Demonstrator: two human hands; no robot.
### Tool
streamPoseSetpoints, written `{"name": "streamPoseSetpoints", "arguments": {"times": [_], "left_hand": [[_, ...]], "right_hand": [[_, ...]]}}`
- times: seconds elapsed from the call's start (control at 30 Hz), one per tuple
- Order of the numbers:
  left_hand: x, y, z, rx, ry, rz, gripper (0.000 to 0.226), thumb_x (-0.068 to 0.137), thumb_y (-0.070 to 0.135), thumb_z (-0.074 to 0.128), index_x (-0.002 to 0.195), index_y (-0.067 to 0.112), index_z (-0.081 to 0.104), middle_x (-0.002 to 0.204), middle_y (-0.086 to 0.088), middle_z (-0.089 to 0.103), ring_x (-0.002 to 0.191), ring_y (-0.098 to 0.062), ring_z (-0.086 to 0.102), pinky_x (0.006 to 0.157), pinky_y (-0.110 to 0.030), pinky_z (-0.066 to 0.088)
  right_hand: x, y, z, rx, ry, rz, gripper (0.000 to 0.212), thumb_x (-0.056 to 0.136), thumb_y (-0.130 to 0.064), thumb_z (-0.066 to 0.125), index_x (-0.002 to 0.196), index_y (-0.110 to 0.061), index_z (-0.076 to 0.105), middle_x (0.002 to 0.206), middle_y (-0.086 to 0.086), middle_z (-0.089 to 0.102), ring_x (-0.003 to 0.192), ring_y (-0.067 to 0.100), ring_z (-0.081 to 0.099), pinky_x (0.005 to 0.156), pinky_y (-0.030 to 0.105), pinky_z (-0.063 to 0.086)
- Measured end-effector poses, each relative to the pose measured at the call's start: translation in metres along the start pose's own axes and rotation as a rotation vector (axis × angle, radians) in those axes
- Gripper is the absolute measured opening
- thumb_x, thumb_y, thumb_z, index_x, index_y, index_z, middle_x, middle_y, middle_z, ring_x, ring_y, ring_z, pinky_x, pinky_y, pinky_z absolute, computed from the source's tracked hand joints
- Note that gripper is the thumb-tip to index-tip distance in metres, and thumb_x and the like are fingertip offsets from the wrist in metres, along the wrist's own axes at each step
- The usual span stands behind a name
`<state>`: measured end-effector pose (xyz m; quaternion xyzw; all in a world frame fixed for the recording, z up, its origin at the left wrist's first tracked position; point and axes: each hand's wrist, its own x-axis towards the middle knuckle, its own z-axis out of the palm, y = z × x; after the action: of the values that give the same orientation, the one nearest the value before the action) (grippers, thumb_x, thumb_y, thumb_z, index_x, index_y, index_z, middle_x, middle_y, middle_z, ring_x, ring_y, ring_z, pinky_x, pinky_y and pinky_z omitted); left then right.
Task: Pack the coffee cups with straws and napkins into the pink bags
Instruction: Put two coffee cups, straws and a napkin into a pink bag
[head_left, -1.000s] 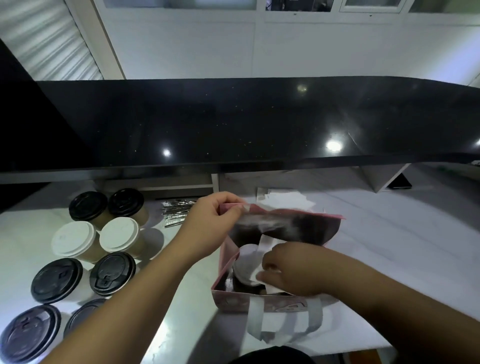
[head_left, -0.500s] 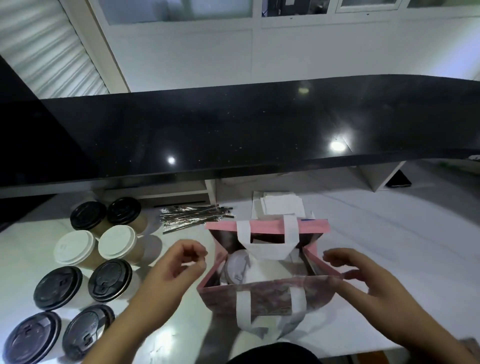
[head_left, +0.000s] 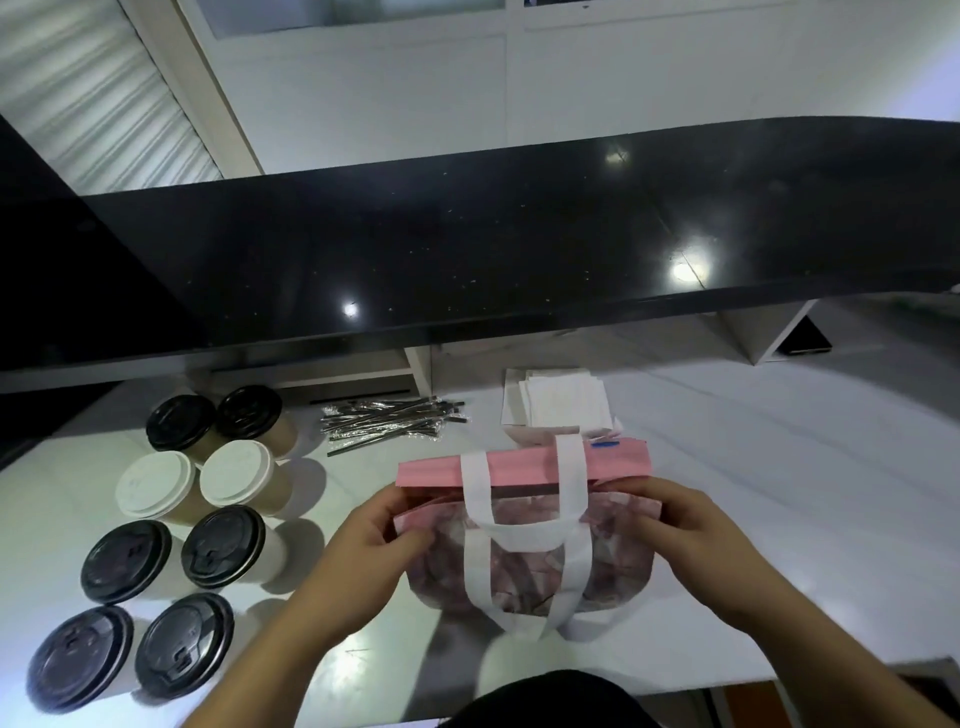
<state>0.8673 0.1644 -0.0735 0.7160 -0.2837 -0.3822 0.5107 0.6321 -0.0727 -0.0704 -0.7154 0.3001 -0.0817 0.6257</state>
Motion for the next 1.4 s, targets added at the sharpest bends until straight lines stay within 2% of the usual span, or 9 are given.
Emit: {"name": "streamPoseSetpoints", "arguments": {"times": [0.17, 0.27, 0.33, 0.53, 0.8, 0.9, 1.0, 1.17, 1.4], "left_hand": [[0.014, -0.013, -0.004, -0.130, 0.153, -0.037, 0.054, 0.072, 0.026, 0.083, 0.118, 0.041, 0.058, 0.118, 0.000, 0.073, 0.107, -0.033, 0.072, 0.093, -0.051, 0.060], [0.019, -0.009, -0.010, -0.100, 0.093, -0.046, 0.077, 0.075, 0.027, 0.083, 0.139, 0.052, 0.049, 0.123, 0.004, 0.073, 0.106, -0.025, 0.075, 0.093, -0.049, 0.061], [0.023, -0.006, -0.010, 0.010, 0.089, -0.008, 0.062, 0.080, 0.021, 0.083, 0.131, 0.048, 0.062, 0.120, 0.007, 0.072, 0.104, -0.022, 0.073, 0.095, -0.050, 0.060], [0.028, 0.001, -0.009, 0.384, 0.201, 0.199, 0.049, 0.081, 0.004, 0.084, 0.102, 0.047, 0.070, 0.117, 0.026, 0.052, 0.112, -0.001, 0.056, 0.090, -0.010, 0.041], [0.026, 0.001, -0.001, 0.658, 0.154, 0.470, 0.045, 0.082, -0.003, 0.075, 0.098, 0.036, 0.058, 0.119, 0.027, 0.058, 0.106, 0.001, 0.059, 0.086, -0.026, 0.050], [0.024, 0.002, -0.003, 0.707, 0.152, 0.496, 0.015, 0.084, 0.022, 0.068, 0.094, 0.031, 0.063, 0.121, 0.025, 0.059, 0.108, 0.000, 0.059, 0.089, -0.035, 0.050], [0.023, 0.005, -0.006, 0.748, 0.133, 0.535, 0.009, 0.088, 0.034, 0.064, 0.097, 0.034, 0.067, 0.118, 0.024, 0.063, 0.109, 0.006, 0.056, 0.093, -0.033, 0.043], [0.025, 0.013, -0.006, 0.927, 0.075, 0.579, 0.039, 0.089, 0.009, 0.064, 0.116, 0.036, 0.072, 0.112, 0.011, 0.064, 0.100, -0.012, 0.055, 0.086, -0.033, 0.045], [0.039, 0.036, 0.003, 1.080, -0.111, 0.484, 0.044, 0.090, 0.015, 0.063, 0.131, 0.030, 0.069, 0.123, 0.012, 0.067, 0.114, -0.017, 0.054, 0.096, -0.031, 0.039]], "right_hand": [[0.015, 0.010, -0.004, 0.093, 0.145, 0.100, 0.031, 0.093, -0.019, 0.071, 0.113, -0.040, 0.059, 0.103, -0.006, 0.077, 0.093, 0.021, 0.076, 0.086, 0.052, 0.060], [0.021, 0.010, -0.009, -0.050, 0.158, 0.017, 0.055, 0.086, -0.030, 0.077, 0.124, -0.056, 0.047, 0.104, -0.020, 0.067, 0.091, 0.011, 0.072, 0.072, 0.035, 0.063], [0.023, 0.008, -0.011, -0.281, 0.184, -0.117, 0.053, 0.084, -0.031, 0.075, 0.122, -0.059, 0.052, 0.109, -0.022, 0.057, 0.096, 0.006, 0.063, 0.074, 0.024, 0.058], [0.029, 0.012, -0.015, -0.667, 0.228, -0.392, 0.045, 0.082, -0.018, 0.080, 0.119, -0.034, 0.061, 0.124, -0.025, 0.053, 0.117, 0.002, 0.049, 0.097, 0.021, 0.041], [0.032, 0.024, -0.016, -0.980, 0.241, -0.610, 0.033, 0.084, -0.026, 0.079, 0.113, -0.024, 0.064, 0.122, -0.007, 0.059, 0.113, 0.021, 0.055, 0.088, 0.041, 0.054], [0.029, 0.022, -0.016, -0.948, 0.241, -0.612, 0.030, 0.089, -0.046, 0.067, 0.112, -0.028, 0.058, 0.121, -0.012, 0.058, 0.115, 0.018, 0.054, 0.093, 0.036, 0.049], [0.032, 0.021, -0.013, -0.921, 0.256, -0.588, 0.018, 0.094, -0.037, 0.064, 0.109, -0.030, 0.057, 0.113, -0.014, 0.058, 0.105, 0.017, 0.055, 0.087, 0.037, 0.052], [0.038, 0.010, -0.011, -0.949, 0.181, -0.568, 0.024, 0.098, -0.038, 0.051, 0.119, -0.034, 0.063, 0.110, -0.014, 0.060, 0.099, 0.013, 0.050, 0.080, 0.029, 0.051], [0.043, -0.020, -0.005, -1.074, 0.012, -0.594, 0.025, 0.097, -0.045, 0.056, 0.116, -0.035, 0.068, 0.107, -0.013, 0.061, 0.095, 0.013, 0.051, 0.078, 0.027, 0.043]]}}
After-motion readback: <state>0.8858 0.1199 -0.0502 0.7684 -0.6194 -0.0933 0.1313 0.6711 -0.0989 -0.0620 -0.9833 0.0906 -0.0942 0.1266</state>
